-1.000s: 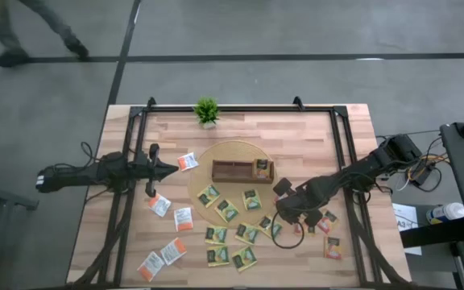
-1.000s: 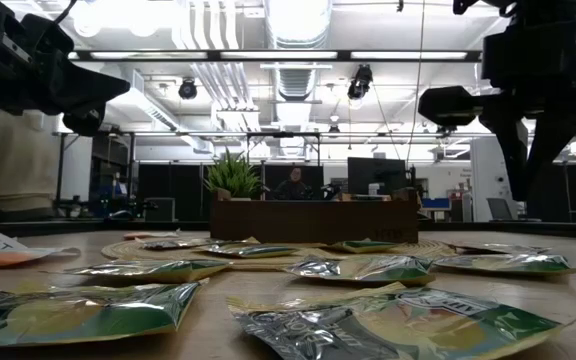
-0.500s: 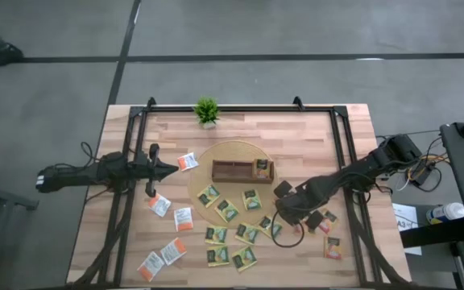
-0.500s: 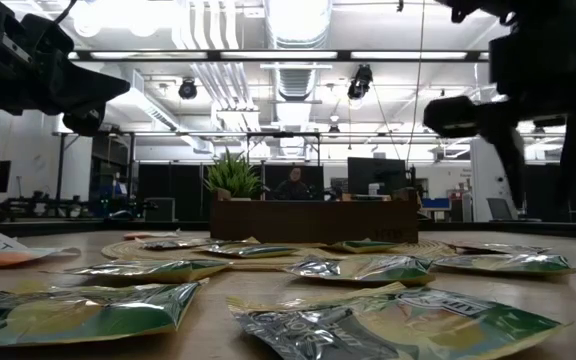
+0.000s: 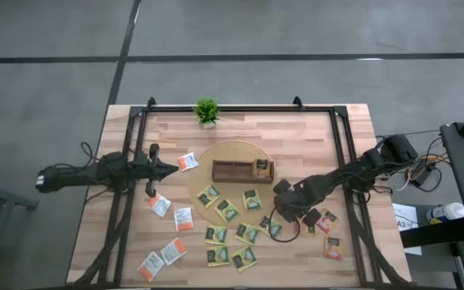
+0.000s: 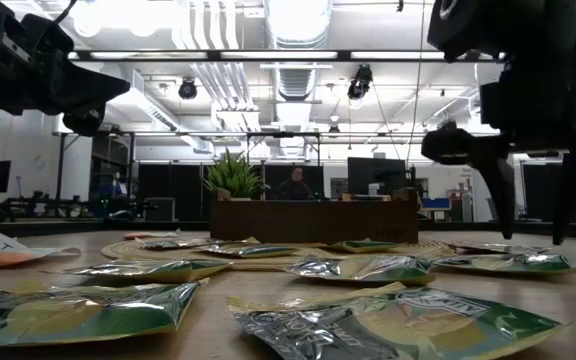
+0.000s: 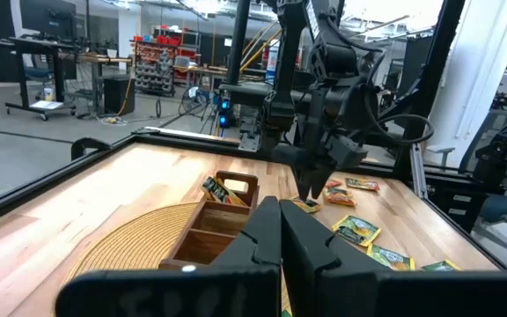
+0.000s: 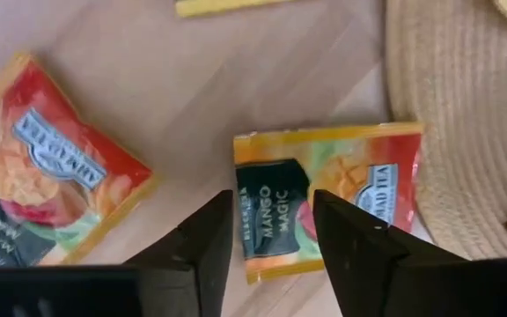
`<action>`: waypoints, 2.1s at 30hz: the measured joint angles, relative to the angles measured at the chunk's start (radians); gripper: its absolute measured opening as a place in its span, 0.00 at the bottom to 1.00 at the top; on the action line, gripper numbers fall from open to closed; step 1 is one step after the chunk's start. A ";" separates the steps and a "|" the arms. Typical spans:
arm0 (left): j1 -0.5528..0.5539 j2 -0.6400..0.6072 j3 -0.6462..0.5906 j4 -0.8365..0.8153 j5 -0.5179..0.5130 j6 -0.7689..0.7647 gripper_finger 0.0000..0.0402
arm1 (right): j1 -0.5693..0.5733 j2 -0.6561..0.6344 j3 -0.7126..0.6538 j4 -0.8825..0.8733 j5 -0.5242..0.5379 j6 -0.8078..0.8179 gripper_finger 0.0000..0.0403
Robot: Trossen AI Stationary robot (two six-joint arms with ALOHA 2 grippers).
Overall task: Pick & Place Tea
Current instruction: Put the orange tea bag into the right section of the wooden organizer
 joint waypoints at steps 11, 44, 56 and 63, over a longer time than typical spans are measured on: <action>0.000 0.000 0.000 0.000 0.000 0.000 0.00 | -0.027 0.006 -0.046 0.069 -0.051 -0.004 0.25; 0.000 0.000 0.000 0.000 0.000 0.000 0.00 | -0.088 -0.081 0.322 -0.318 0.149 -0.198 0.02; 0.000 0.000 0.000 0.000 0.000 0.000 0.00 | -0.258 -0.018 0.478 -0.425 0.172 -0.732 0.02; 0.000 0.000 0.000 0.000 0.000 0.000 0.00 | -0.284 -0.004 0.473 -0.372 0.287 -1.031 0.02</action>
